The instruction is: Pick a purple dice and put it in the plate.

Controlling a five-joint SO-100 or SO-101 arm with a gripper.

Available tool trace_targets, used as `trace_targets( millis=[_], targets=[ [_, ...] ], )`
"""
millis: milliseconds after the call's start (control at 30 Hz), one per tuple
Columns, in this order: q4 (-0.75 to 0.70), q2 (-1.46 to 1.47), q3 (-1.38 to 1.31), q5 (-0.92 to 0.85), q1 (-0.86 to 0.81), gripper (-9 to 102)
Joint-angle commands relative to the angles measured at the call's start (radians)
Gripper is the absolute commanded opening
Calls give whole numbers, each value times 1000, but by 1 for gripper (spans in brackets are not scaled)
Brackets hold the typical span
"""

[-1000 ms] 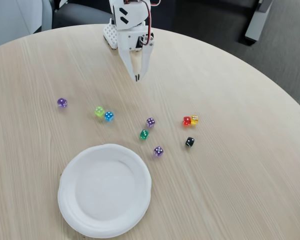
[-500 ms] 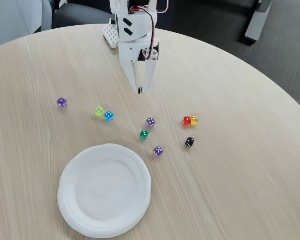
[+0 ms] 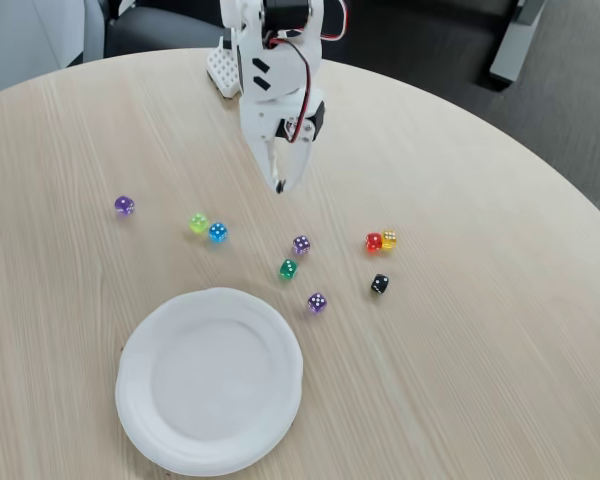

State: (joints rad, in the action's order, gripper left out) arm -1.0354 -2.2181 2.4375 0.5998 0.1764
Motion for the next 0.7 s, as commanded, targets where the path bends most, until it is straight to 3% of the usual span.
trace_targets(
  millis=[0, 367, 667],
  targets=[
    [-60, 3, -37, 15, 5, 0],
    [-130, 29, -241, 91, -2, 0],
    [-130, 379, -469, 163, -2, 0]
  ],
)
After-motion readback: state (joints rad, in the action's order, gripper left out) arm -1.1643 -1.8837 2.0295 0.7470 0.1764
